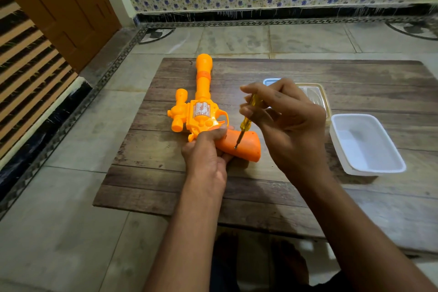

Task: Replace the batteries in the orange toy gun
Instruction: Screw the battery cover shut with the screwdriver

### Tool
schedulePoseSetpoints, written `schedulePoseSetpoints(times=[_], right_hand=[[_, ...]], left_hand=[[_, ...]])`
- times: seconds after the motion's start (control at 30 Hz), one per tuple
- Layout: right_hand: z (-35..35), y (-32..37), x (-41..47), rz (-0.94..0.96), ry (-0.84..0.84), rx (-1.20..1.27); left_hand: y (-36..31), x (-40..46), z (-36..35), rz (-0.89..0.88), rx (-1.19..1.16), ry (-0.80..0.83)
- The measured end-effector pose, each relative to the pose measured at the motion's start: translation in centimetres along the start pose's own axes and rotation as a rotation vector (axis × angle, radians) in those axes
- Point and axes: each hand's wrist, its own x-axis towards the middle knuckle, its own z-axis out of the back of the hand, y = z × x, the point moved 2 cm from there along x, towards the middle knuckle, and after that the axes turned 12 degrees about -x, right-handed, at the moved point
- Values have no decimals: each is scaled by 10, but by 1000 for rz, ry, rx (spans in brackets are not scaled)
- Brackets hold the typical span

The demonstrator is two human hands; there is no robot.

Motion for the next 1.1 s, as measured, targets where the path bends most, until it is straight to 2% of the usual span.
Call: schedulePoseSetpoints(times=[0.23, 0.4, 0.6, 0.77, 0.97, 1.1], right_hand=[[-2, 3, 3, 11, 97, 114], [-7, 3, 5, 31, -10, -39], [-6, 7, 5, 22, 33, 98], [-10, 5, 7, 17, -33, -6], [-7, 4, 8, 13, 57, 99], [-6, 3, 9, 0, 4, 15]], left_hand=[[-1, 5, 3, -18, 0, -1], [1, 5, 3, -34, -22, -15], [2, 6, 4, -40, 9, -16], [2, 2, 3, -32, 38, -32], [1, 2, 3, -60, 34, -54], [2, 0, 1, -71, 37, -70]])
